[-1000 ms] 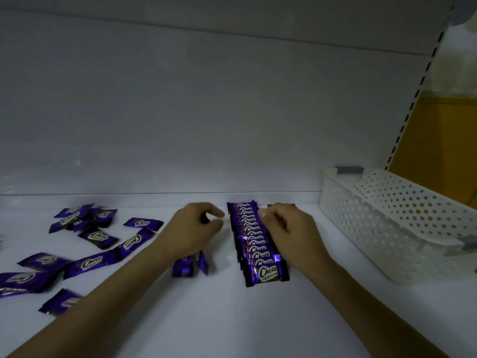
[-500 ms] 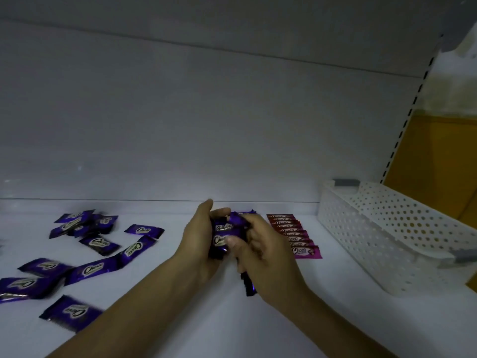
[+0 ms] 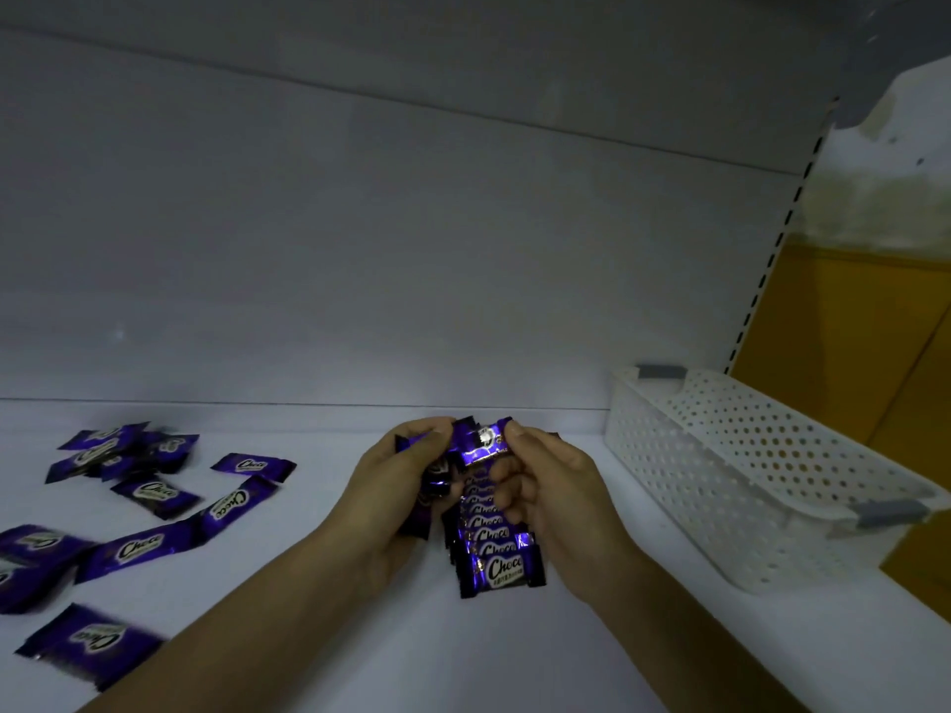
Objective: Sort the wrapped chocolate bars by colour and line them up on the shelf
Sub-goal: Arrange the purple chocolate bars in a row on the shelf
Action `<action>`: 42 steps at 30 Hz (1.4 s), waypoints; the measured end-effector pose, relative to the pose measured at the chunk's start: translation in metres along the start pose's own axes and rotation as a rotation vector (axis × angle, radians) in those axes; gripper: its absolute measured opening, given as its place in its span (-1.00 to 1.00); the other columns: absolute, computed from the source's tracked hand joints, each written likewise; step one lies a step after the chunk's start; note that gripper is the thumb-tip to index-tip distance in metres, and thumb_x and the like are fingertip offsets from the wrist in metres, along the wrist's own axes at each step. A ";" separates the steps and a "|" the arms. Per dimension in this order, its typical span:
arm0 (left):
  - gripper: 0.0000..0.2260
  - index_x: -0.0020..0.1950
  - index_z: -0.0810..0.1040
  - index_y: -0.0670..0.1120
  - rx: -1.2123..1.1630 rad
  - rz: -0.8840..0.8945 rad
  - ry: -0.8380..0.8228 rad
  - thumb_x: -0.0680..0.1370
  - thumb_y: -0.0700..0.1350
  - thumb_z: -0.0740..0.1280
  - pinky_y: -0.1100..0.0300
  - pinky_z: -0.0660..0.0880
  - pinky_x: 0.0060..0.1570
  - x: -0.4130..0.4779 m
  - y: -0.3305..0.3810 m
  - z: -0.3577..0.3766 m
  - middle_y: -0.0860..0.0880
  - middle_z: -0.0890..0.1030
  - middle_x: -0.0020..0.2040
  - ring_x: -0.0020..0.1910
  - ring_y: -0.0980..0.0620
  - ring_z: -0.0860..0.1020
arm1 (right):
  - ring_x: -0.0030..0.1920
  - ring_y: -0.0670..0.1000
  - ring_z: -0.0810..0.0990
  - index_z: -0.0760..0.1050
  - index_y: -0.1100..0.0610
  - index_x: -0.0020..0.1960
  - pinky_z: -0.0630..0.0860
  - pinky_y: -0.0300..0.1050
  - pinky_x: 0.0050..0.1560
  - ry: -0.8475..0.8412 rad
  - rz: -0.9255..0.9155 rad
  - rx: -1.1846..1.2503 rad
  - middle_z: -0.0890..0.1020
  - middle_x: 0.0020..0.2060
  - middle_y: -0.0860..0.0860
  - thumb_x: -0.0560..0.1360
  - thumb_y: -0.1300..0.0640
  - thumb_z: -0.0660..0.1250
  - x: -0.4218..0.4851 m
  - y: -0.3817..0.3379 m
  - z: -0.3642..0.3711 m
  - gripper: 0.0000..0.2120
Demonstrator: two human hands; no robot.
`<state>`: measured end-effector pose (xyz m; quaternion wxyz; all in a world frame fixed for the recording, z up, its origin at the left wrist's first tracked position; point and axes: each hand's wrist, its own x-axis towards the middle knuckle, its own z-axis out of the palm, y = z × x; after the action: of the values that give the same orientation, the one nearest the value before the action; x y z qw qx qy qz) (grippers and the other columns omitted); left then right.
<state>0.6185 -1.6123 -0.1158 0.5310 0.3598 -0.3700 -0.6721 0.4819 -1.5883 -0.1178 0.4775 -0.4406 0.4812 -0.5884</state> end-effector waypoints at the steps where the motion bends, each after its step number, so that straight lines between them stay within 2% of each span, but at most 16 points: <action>1: -0.92 -0.06 0.58 -0.13 0.005 0.002 0.017 0.57 -0.22 0.29 0.30 0.49 -0.49 0.000 0.000 -0.001 -0.06 0.65 -0.32 -0.38 0.06 0.57 | -0.48 -0.06 0.49 0.55 0.14 -0.16 0.37 -0.24 -0.46 0.000 0.018 0.043 0.59 -0.39 0.04 0.56 0.09 0.27 0.000 -0.001 -0.001 -0.81; 8: -0.91 -0.04 0.56 -0.08 0.110 0.037 0.070 0.59 -0.20 0.26 0.29 0.42 -0.54 0.002 0.000 -0.006 0.00 0.64 -0.40 -0.44 0.12 0.57 | -0.48 -0.07 0.48 0.52 0.24 0.02 0.44 -0.25 -0.43 -0.029 -0.016 0.129 0.59 -0.41 0.03 0.56 0.06 0.22 0.000 -0.004 -0.008 -0.75; 12: -0.86 -0.10 0.57 -0.09 0.136 0.041 0.064 0.58 -0.22 0.25 0.31 0.42 -0.57 0.000 -0.001 -0.006 0.02 0.65 -0.39 -0.47 0.15 0.57 | -0.34 -0.02 0.61 0.57 0.19 0.00 0.51 -0.21 -0.35 -0.039 -0.035 0.127 0.68 -0.23 0.10 0.54 0.03 0.23 0.000 -0.007 -0.007 -0.75; 16: -0.86 -0.12 0.59 -0.09 0.197 0.097 0.091 0.56 -0.22 0.26 0.32 0.38 -0.56 0.000 0.000 -0.006 0.07 0.62 -0.43 -0.50 0.19 0.52 | -0.30 -0.04 0.62 0.50 0.16 0.00 0.53 -0.23 -0.31 -0.058 -0.096 0.002 0.68 -0.17 0.05 0.50 0.22 0.33 -0.003 -0.003 -0.005 -0.92; 19: -0.86 -0.15 0.61 -0.09 0.209 0.105 0.088 0.56 -0.17 0.28 0.31 0.31 -0.57 0.002 0.002 -0.008 0.02 0.58 -0.42 -0.53 0.16 0.45 | -0.31 -0.05 0.64 0.46 0.12 0.03 0.51 -0.27 -0.31 -0.019 -0.137 -0.106 0.68 -0.17 0.01 0.46 0.27 0.38 -0.004 -0.002 -0.004 -0.82; 23: -0.80 -0.15 0.62 -0.10 0.294 0.140 0.035 0.52 0.02 0.36 0.31 0.30 -0.57 0.003 0.001 -0.010 -0.01 0.54 -0.41 -0.53 0.15 0.41 | -0.30 -0.10 0.65 0.55 0.15 0.01 0.50 -0.34 -0.32 -0.025 -0.149 -0.130 0.69 -0.22 -0.02 0.44 0.30 0.38 -0.004 0.000 -0.005 -0.83; 24: -0.81 -0.17 0.62 -0.10 0.345 0.165 0.014 0.50 0.01 0.38 0.32 0.30 -0.56 0.002 0.000 -0.010 0.00 0.54 -0.43 -0.53 0.15 0.41 | -0.31 -0.10 0.65 0.56 0.16 0.02 0.51 -0.34 -0.32 -0.033 -0.152 -0.113 0.69 -0.23 -0.01 0.45 0.29 0.38 -0.004 0.001 -0.006 -0.84; 27: -0.88 -0.23 0.59 -0.17 0.437 0.253 -0.080 0.51 -0.20 0.38 0.41 0.27 -0.59 -0.003 -0.003 -0.008 0.05 0.53 -0.51 -0.57 0.19 0.41 | -0.32 -0.11 0.63 0.57 0.21 0.01 0.51 -0.33 -0.30 -0.060 -0.140 0.007 0.67 -0.28 -0.01 0.47 0.22 0.36 -0.003 0.000 -0.007 -0.87; 30: -0.86 -0.23 0.60 -0.15 0.430 0.263 -0.172 0.54 -0.25 0.34 0.44 0.27 -0.59 -0.009 -0.009 -0.003 0.07 0.53 -0.50 -0.58 0.22 0.41 | -0.22 -0.04 0.64 0.57 0.20 -0.04 0.54 -0.24 -0.22 -0.050 -0.112 0.049 0.68 -0.19 0.06 0.52 0.15 0.31 -0.002 -0.002 -0.008 -0.88; 33: -0.85 -0.22 0.58 -0.17 0.385 0.366 -0.050 0.55 -0.29 0.31 0.45 0.32 -0.55 -0.009 -0.013 0.000 0.10 0.55 -0.49 -0.56 0.25 0.43 | -0.24 -0.05 0.64 0.58 0.15 -0.03 0.56 -0.22 -0.24 -0.029 -0.267 -0.081 0.68 -0.22 0.02 0.52 0.20 0.29 -0.005 -0.016 -0.015 -0.90; 35: -0.85 -0.21 0.57 -0.14 0.359 0.477 0.092 0.56 -0.25 0.32 0.45 0.36 -0.47 -0.007 -0.014 -0.004 0.12 0.58 -0.43 -0.49 0.26 0.47 | -0.26 -0.10 0.66 0.58 0.07 -0.03 0.57 -0.27 -0.25 -0.119 -0.372 -0.197 0.70 -0.26 -0.04 0.46 0.23 0.34 -0.011 -0.032 -0.023 -0.87; 39: -0.85 -0.19 0.56 -0.04 0.377 0.554 0.214 0.58 -0.14 0.31 0.42 0.37 -0.48 -0.001 -0.016 -0.014 0.16 0.57 -0.41 -0.47 0.21 0.46 | -0.19 -0.08 0.67 0.61 0.00 -0.14 0.54 -0.33 -0.24 -0.450 -0.356 -0.624 0.70 -0.24 -0.08 0.38 0.21 0.45 -0.018 -0.050 -0.036 -0.87; 42: -0.84 -0.19 0.55 -0.01 0.372 0.555 0.253 0.59 -0.07 0.30 0.41 0.40 -0.43 0.005 -0.020 -0.017 0.19 0.57 -0.41 -0.46 0.20 0.47 | -0.14 -0.03 0.64 0.65 0.01 -0.14 0.56 -0.22 -0.14 -0.550 -0.308 -0.913 0.68 -0.23 -0.06 0.39 0.19 0.48 -0.017 -0.035 -0.040 -0.90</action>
<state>0.6232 -1.6160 -0.1420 0.6604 0.4162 -0.5010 -0.3737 0.4405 -1.5630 -0.0907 0.2544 -0.8056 0.4750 -0.2462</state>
